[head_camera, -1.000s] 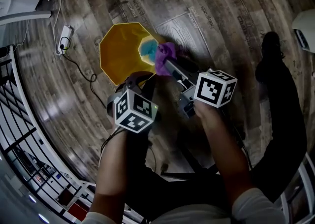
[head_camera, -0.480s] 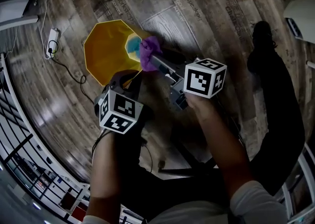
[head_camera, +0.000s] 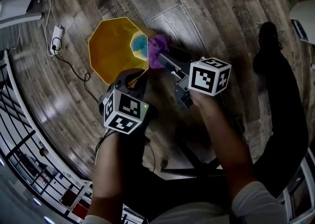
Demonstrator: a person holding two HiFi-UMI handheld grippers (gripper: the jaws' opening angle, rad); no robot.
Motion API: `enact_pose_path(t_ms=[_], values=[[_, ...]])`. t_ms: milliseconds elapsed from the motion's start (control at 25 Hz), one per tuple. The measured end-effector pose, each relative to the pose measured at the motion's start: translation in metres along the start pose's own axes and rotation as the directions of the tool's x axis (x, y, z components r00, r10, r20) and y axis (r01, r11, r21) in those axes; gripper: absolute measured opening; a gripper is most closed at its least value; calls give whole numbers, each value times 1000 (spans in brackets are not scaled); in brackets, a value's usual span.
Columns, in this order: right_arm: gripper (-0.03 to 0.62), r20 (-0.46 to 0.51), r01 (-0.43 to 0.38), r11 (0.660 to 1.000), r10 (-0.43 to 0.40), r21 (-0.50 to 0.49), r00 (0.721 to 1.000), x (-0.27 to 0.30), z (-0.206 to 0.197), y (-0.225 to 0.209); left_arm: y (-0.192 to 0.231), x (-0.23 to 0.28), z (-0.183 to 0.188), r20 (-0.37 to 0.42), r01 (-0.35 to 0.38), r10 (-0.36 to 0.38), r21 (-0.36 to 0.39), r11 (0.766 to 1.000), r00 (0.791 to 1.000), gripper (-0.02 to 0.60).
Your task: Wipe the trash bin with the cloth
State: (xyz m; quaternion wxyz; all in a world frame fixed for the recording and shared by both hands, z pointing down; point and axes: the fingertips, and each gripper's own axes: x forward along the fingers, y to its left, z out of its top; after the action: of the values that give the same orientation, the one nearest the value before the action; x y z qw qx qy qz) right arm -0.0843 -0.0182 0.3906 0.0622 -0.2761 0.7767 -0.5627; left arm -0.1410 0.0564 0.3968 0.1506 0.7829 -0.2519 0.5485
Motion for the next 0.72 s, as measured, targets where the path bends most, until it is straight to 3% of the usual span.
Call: enact_pose_path(t_ms=[320, 720], values=[[140, -104, 131, 991, -133, -23, 986, 23, -22, -69, -2, 0, 2, 8, 7, -7, -6, 1000, 1000, 11], [140, -236, 296, 951, -310, -93, 921, 51, -50, -152, -3, 0, 5, 13, 11, -11, -10, 1000, 1000, 11]])
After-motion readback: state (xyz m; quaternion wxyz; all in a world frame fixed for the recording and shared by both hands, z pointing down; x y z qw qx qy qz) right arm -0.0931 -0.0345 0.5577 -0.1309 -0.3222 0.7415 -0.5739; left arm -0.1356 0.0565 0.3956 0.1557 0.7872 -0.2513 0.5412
